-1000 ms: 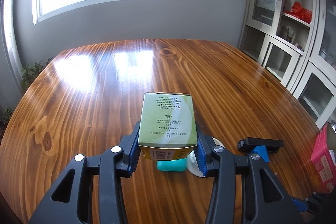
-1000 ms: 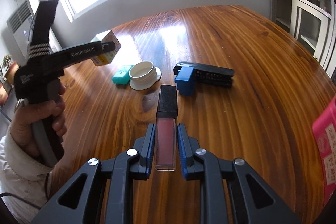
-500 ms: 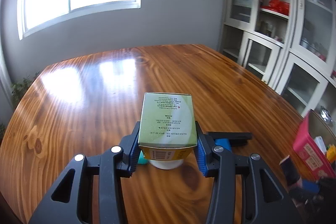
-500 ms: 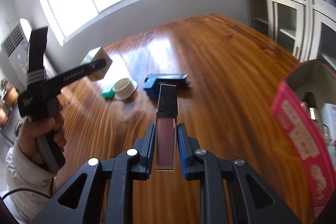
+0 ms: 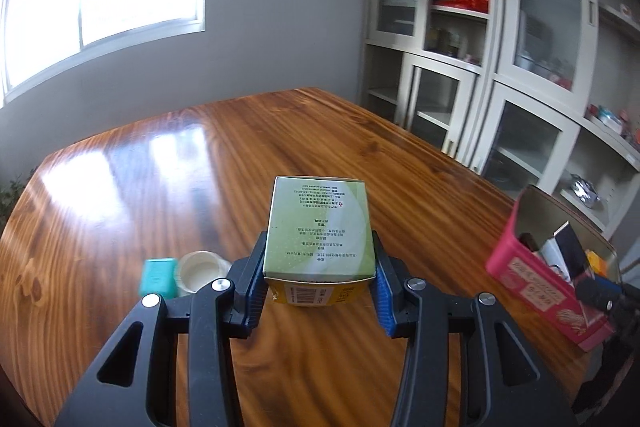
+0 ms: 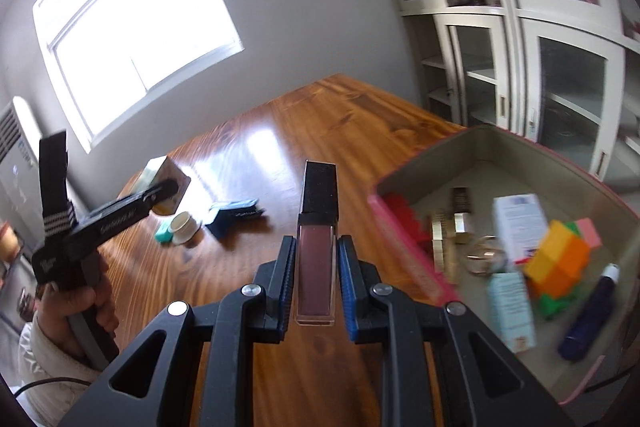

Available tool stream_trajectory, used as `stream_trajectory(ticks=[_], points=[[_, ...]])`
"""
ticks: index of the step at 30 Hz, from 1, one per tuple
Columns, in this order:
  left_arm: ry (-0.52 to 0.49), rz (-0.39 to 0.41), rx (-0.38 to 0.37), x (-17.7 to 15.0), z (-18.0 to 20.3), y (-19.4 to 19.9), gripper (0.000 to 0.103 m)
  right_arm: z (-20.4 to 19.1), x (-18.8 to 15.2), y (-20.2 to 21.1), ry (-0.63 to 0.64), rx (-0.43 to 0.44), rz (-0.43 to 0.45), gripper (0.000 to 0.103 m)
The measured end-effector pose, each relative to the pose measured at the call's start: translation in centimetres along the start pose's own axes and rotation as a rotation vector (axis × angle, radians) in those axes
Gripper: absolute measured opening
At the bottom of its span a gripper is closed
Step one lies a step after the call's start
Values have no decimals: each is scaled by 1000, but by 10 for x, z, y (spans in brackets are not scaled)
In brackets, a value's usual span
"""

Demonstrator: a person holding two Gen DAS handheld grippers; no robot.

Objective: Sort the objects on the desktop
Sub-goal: 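Carry the box and lip gloss over the pink tin and open both tools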

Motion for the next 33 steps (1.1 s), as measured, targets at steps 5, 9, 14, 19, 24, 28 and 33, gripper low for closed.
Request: stream_trajectory(ticks=[5, 9, 14, 19, 24, 28, 33], points=[[-26, -13, -52, 1, 40, -4, 48, 37, 11, 22, -36, -52, 59, 23], [-55, -14, -99, 4, 75, -5, 48, 67, 19, 37, -68, -95, 100, 23], [-92, -27, -175, 3, 125, -10, 48, 101, 23, 48, -103, -140, 125, 23], [-122, -48, -239, -1, 167, -15, 48, 122, 22, 53, -138, -154, 128, 23], [-147, -68, -283, -4, 199, -22, 48, 128, 23, 49, -150, -128, 118, 23], [-155, -75, -290, -3, 211, -27, 48, 119, 22, 40, -136, -91, 98, 23], [-157, -73, -277, 1, 214, -33, 48, 114, 18, 24, -113, -81, 53, 23]])
Point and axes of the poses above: each gripper's, at about its wrist camera, not at the fingertips, and y roughly against the way its jaws point, z to its right, x to its top, the point moved 5 cm from there along -y, roughly the way its jaws point, and after that the axes turned 12 degrees about z, right-handed, at the moved point
